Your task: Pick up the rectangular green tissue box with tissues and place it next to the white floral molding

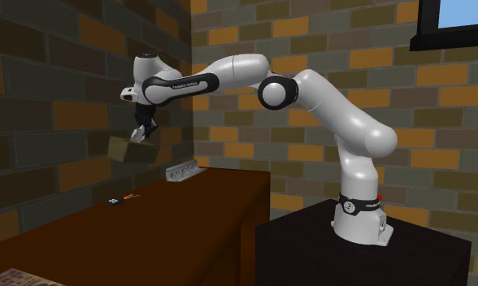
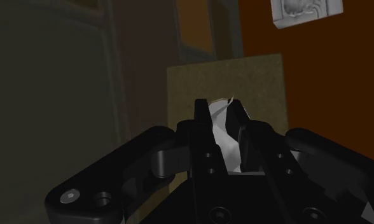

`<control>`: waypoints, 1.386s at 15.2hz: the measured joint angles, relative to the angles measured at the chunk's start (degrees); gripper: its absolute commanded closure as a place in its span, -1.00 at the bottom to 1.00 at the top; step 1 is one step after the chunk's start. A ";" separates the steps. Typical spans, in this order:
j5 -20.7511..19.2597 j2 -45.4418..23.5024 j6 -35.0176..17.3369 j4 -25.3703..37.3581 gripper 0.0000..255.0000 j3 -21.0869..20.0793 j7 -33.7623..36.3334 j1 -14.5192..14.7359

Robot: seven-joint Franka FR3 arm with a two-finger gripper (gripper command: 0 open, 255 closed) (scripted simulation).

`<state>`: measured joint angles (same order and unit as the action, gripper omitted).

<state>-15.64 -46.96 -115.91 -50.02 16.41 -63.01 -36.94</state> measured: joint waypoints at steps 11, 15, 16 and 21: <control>-1.13 -0.20 -7.82 -8.20 1.00 0.36 3.13 0.79; -1.55 -0.45 -10.31 -10.65 1.00 0.54 4.26 1.07; -1.58 -0.78 -10.88 -10.89 1.00 0.56 4.44 0.99; -1.93 -1.18 -13.29 -12.42 1.00 0.70 5.42 1.26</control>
<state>-17.57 -48.14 -129.20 -62.44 17.12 -57.59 -35.68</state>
